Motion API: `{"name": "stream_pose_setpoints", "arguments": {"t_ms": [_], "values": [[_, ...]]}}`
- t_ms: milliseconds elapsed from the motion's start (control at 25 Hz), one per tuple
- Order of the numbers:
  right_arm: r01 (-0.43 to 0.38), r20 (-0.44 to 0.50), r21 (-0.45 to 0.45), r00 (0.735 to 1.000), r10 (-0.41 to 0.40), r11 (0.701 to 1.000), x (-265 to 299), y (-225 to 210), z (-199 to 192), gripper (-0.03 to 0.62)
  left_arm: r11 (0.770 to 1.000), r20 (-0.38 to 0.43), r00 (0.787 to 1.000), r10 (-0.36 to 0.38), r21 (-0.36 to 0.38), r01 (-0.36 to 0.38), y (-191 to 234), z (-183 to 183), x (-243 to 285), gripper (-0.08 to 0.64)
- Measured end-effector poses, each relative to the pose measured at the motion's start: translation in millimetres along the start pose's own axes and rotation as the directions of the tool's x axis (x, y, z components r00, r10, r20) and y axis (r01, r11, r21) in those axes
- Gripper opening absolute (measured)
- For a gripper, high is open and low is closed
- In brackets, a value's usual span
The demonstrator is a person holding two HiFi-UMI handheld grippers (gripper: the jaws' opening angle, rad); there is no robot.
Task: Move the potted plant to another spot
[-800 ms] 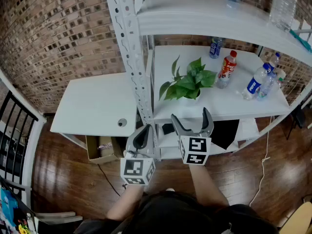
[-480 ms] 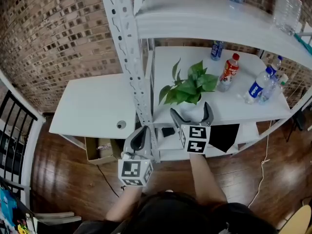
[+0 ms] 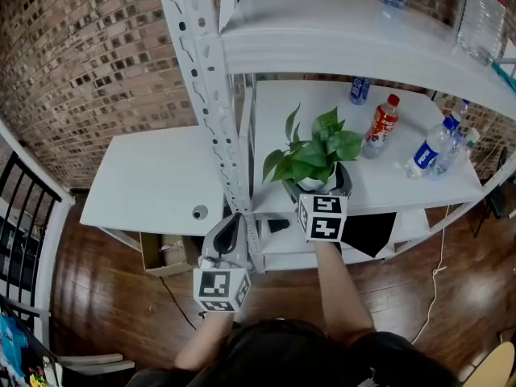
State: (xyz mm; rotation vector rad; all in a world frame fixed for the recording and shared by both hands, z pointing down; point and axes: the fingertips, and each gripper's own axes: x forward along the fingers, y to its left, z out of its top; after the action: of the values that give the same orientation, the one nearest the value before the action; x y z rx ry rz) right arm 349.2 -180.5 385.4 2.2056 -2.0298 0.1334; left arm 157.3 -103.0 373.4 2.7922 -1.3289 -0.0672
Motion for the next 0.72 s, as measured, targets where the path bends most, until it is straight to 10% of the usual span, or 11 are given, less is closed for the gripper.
{"name": "stream_pose_setpoints", "arguments": {"t_ms": [720], "values": [[0.032, 0.033, -0.013, 0.999, -0.032, 0.999, -9, -5, 3, 0.476, 1.000, -0.012, 1.000, 0.003, -0.003, -0.003, 5, -3, -5, 0.012]]}}
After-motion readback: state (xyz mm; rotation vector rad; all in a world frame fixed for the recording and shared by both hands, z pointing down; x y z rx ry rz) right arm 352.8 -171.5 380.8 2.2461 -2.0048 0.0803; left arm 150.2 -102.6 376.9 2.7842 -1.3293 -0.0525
